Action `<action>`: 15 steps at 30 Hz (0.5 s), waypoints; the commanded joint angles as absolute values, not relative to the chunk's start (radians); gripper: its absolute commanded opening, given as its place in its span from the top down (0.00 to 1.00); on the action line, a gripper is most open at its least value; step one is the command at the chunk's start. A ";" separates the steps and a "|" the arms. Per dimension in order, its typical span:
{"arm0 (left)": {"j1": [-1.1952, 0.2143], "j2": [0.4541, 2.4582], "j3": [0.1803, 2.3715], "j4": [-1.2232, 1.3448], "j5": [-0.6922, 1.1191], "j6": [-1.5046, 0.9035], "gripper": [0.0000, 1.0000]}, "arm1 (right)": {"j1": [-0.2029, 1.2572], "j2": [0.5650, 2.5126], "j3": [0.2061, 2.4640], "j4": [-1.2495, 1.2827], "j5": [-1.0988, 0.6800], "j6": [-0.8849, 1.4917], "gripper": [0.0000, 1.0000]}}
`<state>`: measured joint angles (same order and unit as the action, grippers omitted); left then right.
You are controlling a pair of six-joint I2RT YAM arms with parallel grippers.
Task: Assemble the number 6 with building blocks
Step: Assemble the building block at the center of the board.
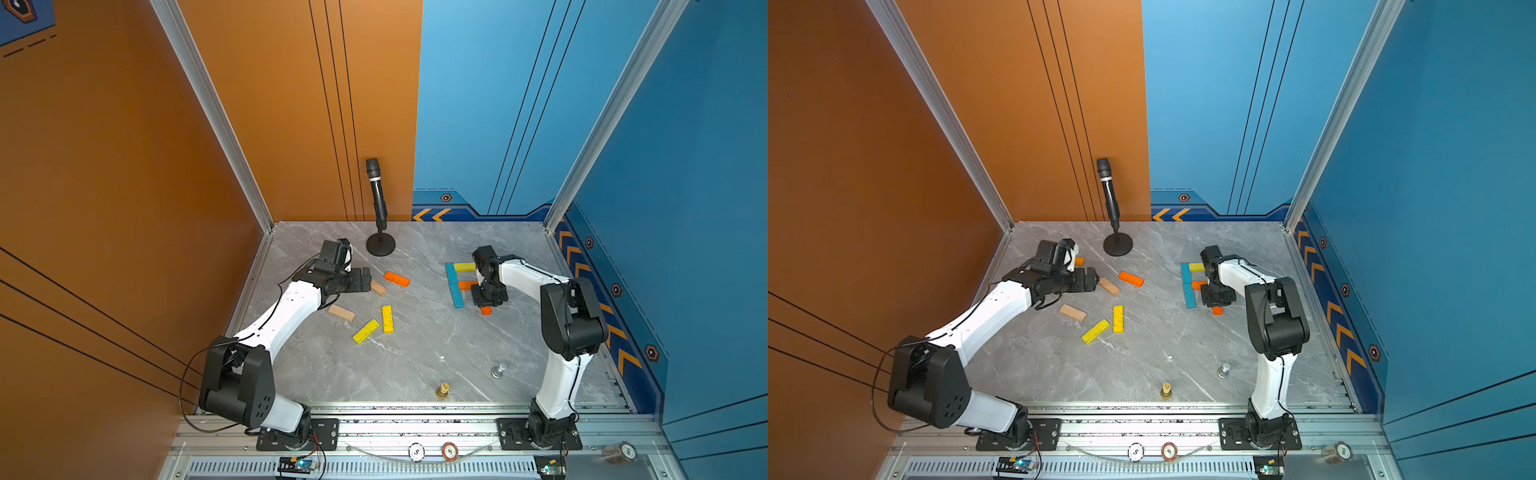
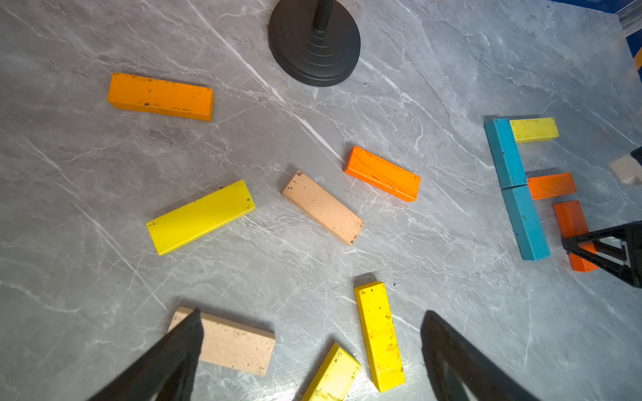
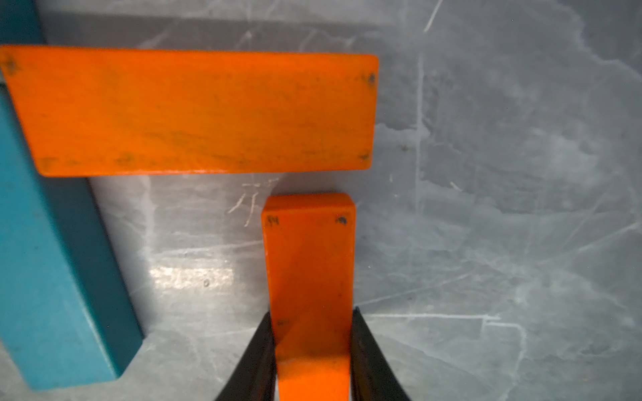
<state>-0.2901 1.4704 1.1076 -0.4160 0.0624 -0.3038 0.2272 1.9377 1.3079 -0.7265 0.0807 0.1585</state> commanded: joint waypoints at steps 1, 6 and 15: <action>-0.302 1.480 1.125 -0.417 0.055 -0.288 0.02 | 0.228 1.978 1.316 -0.753 0.109 0.179 0.68; -0.302 1.478 1.125 -0.417 0.053 -0.288 0.02 | 0.229 1.984 1.321 -0.753 0.107 0.181 0.68; -0.304 1.477 1.123 -0.417 0.052 -0.287 0.02 | 0.232 1.994 1.328 -0.755 0.107 0.182 0.68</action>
<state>-0.2958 1.4704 1.1076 -0.4160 0.0624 -0.3035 0.2279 1.9488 1.3231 -0.7338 0.0837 0.1585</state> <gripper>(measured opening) 0.976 0.325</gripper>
